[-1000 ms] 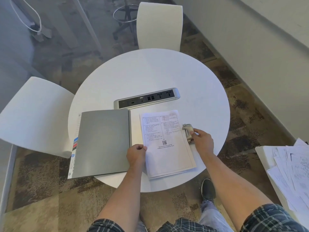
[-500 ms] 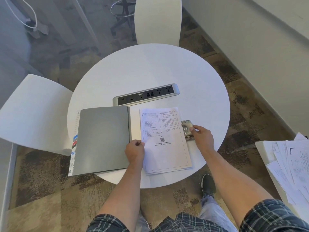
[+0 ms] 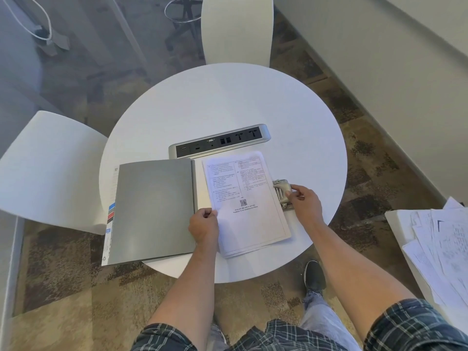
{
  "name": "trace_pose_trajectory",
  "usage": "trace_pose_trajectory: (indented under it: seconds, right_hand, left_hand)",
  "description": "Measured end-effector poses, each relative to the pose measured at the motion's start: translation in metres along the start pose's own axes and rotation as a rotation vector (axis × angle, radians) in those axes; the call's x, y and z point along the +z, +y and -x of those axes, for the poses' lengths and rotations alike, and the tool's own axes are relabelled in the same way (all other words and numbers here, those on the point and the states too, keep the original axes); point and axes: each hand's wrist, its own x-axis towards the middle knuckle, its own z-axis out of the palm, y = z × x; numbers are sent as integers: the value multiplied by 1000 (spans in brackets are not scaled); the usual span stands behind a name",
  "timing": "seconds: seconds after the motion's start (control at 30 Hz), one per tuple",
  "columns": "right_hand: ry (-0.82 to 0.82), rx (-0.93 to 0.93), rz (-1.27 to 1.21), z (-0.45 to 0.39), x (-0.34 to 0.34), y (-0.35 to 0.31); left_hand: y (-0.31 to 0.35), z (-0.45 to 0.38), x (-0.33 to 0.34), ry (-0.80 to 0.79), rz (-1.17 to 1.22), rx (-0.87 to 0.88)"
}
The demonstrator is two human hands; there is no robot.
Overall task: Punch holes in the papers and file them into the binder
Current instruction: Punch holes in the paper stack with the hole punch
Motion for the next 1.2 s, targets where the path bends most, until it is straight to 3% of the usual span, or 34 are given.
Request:
trace_pose_trajectory:
  seconds: [0.23, 0.4, 0.57, 0.8, 1.03, 1.2]
  right_hand:
    - [35, -13, 74, 7, 1, -1]
    - [167, -74, 150, 23, 2, -1]
    - [40, -3, 180, 36, 9, 13]
    - [-2, 18, 97, 38, 8, 17]
    - [73, 25, 75, 25, 1, 21]
    - [14, 8, 103, 15, 2, 28]
  left_hand:
    - [0, -5, -2, -28, -27, 38]
    - [-4, -11, -8, -27, -17, 19]
    - [-10, -17, -10, -72, 39, 19]
    - [-9, -13, -7, -317, 103, 81]
    - [-11, -15, -8, -303, 180, 59]
    - [-14, -15, -9, -314, 221, 22]
